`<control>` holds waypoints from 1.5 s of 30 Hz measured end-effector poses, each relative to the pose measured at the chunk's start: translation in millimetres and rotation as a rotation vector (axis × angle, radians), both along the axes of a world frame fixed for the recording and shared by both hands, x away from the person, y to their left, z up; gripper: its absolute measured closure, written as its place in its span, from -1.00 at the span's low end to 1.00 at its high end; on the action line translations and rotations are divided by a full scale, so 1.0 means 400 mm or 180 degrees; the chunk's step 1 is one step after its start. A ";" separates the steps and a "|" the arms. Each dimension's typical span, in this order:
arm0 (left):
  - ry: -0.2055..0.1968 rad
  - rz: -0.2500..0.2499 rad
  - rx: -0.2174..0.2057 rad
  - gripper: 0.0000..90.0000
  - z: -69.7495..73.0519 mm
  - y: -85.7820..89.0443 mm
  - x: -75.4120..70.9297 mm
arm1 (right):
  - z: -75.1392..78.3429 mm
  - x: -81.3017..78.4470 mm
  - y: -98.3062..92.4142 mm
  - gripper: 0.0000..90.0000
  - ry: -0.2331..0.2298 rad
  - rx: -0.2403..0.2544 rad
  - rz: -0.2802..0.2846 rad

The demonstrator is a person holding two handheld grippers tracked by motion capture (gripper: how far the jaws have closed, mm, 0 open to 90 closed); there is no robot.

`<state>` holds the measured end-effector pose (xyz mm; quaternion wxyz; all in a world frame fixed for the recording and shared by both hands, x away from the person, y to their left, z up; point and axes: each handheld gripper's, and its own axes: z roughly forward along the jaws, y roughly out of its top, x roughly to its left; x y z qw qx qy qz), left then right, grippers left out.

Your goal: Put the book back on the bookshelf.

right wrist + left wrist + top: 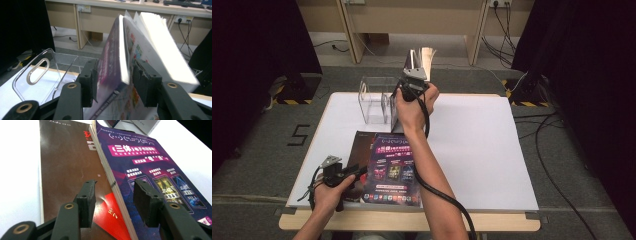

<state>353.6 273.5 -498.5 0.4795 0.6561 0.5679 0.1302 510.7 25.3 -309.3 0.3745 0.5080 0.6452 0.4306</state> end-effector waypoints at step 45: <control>-0.0027 -0.0010 0.0021 0.16 0.005 -0.010 -0.004 | -0.048 -0.111 -0.140 0.23 0.0147 0.0271 0.0379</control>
